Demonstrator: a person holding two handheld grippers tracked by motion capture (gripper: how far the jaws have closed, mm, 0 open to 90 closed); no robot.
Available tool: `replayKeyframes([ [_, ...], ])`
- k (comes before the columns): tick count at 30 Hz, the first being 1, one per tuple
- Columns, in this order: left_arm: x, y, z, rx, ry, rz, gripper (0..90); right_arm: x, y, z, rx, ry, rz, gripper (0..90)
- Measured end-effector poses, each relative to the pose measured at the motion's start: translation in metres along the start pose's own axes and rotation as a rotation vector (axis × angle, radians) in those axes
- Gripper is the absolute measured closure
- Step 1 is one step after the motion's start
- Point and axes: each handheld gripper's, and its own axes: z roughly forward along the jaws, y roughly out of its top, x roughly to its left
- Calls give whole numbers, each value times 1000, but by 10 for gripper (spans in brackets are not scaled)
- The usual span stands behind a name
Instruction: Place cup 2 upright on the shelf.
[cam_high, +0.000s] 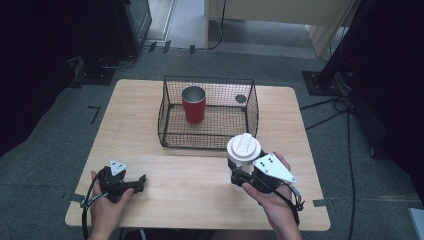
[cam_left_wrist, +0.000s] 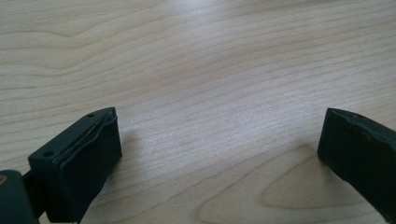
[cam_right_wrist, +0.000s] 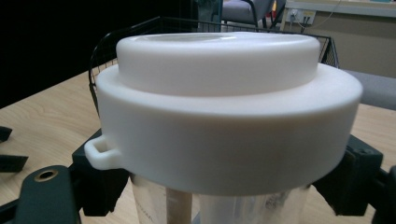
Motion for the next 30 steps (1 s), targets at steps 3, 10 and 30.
replayKeyframes([
  [3, 0, 0, 0, 0, 0, 0, 1, 1, 6, 3, -12, -1, -8, 162],
  [10, 0, 0, 0, 0, 0, 1, 1, 3, 18, 11, -31, -15, -15, 162],
  [30, 0, 0, 0, 2, -1, 1, 1, 5, 41, 38, -113, -106, -26, 161],
])
